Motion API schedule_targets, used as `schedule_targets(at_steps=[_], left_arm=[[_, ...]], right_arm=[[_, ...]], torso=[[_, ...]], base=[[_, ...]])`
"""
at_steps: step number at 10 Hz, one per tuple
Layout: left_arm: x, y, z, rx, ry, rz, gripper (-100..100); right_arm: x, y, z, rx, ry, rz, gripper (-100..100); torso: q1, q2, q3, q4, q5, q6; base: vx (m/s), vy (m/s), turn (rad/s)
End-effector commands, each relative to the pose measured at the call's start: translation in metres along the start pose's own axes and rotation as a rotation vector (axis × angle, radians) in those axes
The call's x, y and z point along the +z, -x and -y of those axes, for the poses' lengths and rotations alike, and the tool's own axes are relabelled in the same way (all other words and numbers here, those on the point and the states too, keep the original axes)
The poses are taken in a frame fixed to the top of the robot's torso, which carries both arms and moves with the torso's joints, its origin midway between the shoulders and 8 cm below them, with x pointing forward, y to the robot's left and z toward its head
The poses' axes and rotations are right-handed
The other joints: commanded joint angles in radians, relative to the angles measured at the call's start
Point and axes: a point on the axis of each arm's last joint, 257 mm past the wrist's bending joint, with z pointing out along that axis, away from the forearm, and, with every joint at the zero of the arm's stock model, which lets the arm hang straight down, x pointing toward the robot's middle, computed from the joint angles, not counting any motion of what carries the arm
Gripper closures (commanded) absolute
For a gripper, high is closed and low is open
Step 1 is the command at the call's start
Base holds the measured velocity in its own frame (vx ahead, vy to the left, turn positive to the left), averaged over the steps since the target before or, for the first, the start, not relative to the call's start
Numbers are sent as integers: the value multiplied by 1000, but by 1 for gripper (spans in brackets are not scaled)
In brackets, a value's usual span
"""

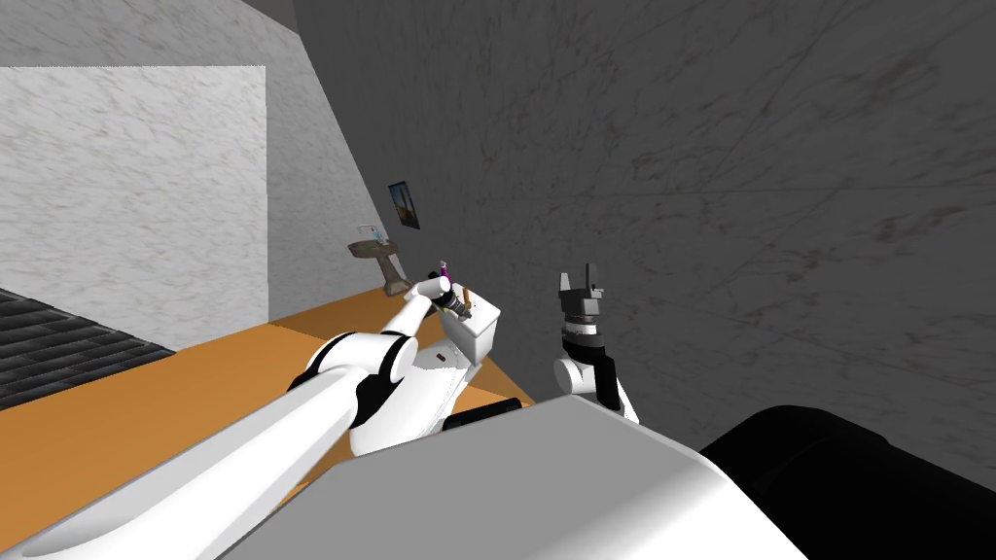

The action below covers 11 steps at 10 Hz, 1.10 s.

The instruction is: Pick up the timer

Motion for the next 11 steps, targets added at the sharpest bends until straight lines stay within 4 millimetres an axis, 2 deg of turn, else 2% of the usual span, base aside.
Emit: schedule_targets(at_steps=[1,4,6,7,8,11], left_arm=[[7,-6,-12,-3,-3,0,-100],[18,-14,-31,-9,-5,-2,-100],[25,-21,-45,-12,-6,-6,-100],[22,-19,-41,-9,-6,-5,-100],[22,-20,-42,-12,-6,-6,100],[22,-20,-42,-14,-5,-6,100]], right_arm=[[0,0,0,0,0,0,0],[0,0,0,0,0,0,0],[0,0,0,0,0,0,0],[0,0,0,0,0,0,0],[0,0,0,0,0,0,0],[0,0,0,0,0,0,0]], torso=[[0,0,0,0,0,0],[3,-1,0,0,1,0],[-1,1,0,0,0,0],[-2,2,1,0,0,0],[-2,2,1,0,-1,0],[-3,1,1,0,-1,1]], base=[[18,54,-22],[31,86,-30],[-10,23,-47],[-6,6,-14],[0,0,0],[0,0,0]])
